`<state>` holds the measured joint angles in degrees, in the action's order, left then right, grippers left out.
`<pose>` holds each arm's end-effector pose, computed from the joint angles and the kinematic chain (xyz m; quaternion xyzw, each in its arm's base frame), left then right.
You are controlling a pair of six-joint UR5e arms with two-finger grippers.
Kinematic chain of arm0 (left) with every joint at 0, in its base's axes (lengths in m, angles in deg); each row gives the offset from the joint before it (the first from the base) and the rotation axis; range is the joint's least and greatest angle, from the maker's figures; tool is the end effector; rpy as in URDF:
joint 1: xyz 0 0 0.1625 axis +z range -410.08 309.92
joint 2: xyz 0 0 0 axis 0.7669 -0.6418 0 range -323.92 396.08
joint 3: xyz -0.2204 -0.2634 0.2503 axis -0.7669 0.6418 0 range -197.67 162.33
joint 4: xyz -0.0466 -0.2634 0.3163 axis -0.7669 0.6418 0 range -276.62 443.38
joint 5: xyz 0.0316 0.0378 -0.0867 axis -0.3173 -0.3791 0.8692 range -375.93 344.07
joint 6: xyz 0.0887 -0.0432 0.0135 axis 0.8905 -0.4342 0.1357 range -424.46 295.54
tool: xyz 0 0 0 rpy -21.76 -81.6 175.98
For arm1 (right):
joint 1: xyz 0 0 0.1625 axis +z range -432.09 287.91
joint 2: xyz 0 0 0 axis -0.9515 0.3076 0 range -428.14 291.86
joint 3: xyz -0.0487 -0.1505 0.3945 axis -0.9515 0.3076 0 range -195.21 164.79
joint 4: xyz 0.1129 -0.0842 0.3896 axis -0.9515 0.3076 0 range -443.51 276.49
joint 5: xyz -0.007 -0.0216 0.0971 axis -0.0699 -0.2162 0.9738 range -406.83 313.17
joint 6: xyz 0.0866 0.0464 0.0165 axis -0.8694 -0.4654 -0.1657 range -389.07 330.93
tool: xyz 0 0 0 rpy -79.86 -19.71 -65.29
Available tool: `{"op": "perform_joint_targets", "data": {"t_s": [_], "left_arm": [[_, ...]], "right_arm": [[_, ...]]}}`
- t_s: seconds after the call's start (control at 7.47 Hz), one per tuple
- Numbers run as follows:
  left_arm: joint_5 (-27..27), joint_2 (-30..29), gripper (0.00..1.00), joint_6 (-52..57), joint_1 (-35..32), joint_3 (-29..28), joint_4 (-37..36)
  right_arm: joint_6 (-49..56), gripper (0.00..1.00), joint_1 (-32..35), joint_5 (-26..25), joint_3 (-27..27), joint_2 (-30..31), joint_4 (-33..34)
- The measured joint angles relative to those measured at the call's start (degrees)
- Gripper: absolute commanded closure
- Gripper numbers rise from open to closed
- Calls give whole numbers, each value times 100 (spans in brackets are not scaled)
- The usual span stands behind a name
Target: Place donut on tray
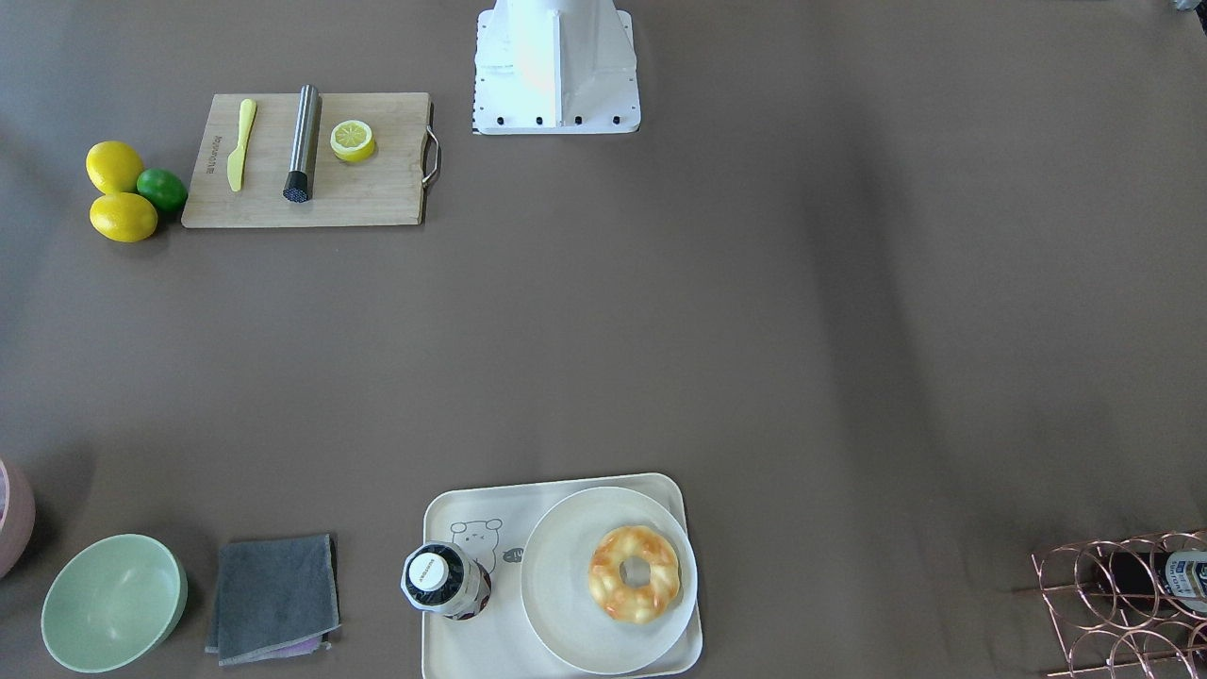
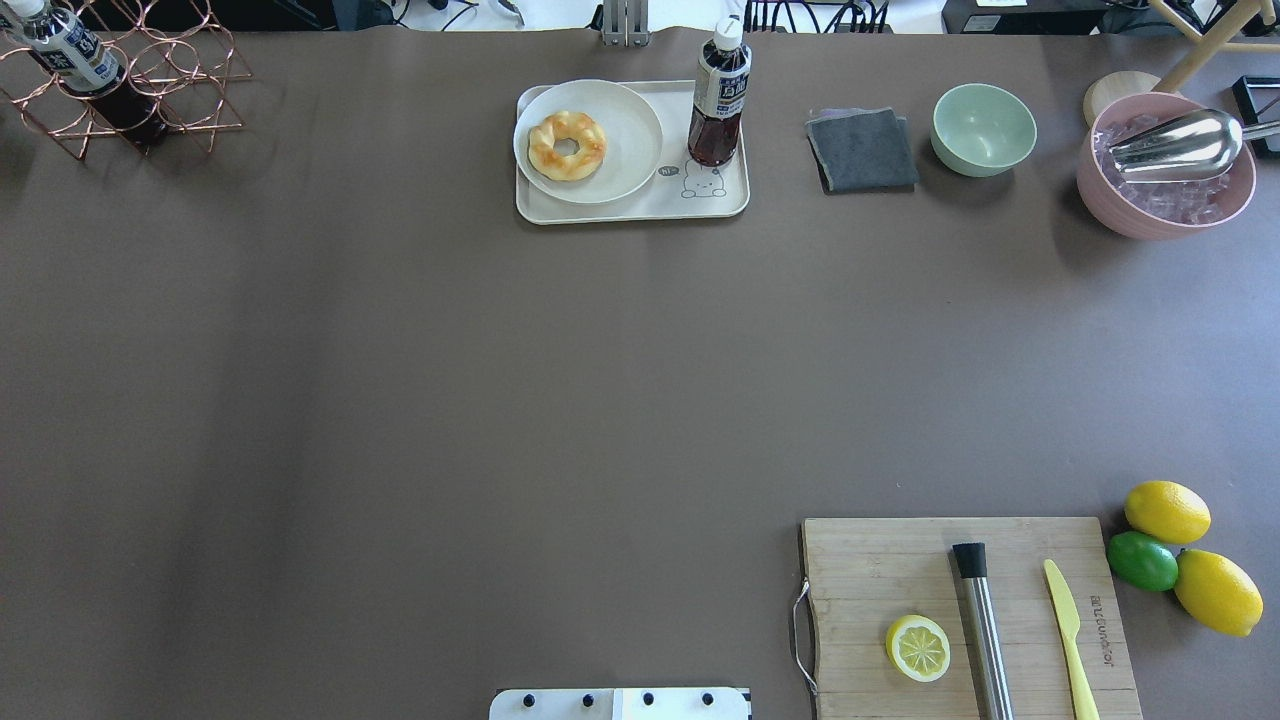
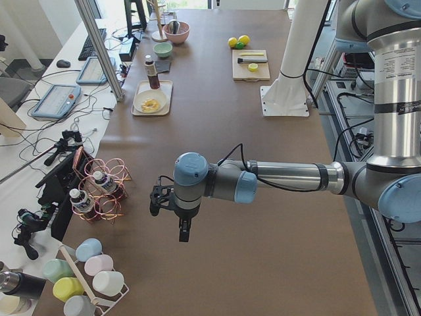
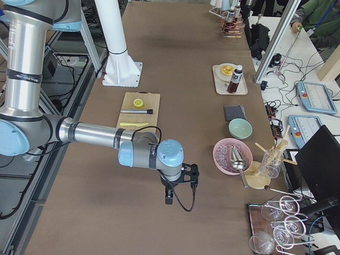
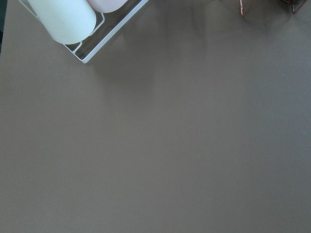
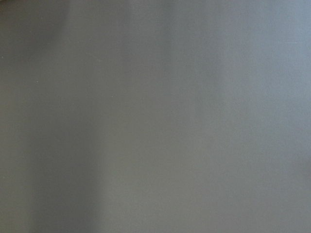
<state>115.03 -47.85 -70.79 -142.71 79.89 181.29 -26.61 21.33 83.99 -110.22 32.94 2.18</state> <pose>-0.0890 -0.4542 0.6327 0.0655 0.3510 -0.0444 0.9330 0.0922 -0.4008 0.6995 0.0034 -0.3490 0.0132 0.9370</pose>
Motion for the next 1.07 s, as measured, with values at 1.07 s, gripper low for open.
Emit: {"op": "perform_joint_targets", "data": {"t_s": [1.07], "left_arm": [[0, 9, 1, -7, 0, 0, -4]], "right_arm": [[-9, 1, 1, 5, -126, 41, 3]]}}
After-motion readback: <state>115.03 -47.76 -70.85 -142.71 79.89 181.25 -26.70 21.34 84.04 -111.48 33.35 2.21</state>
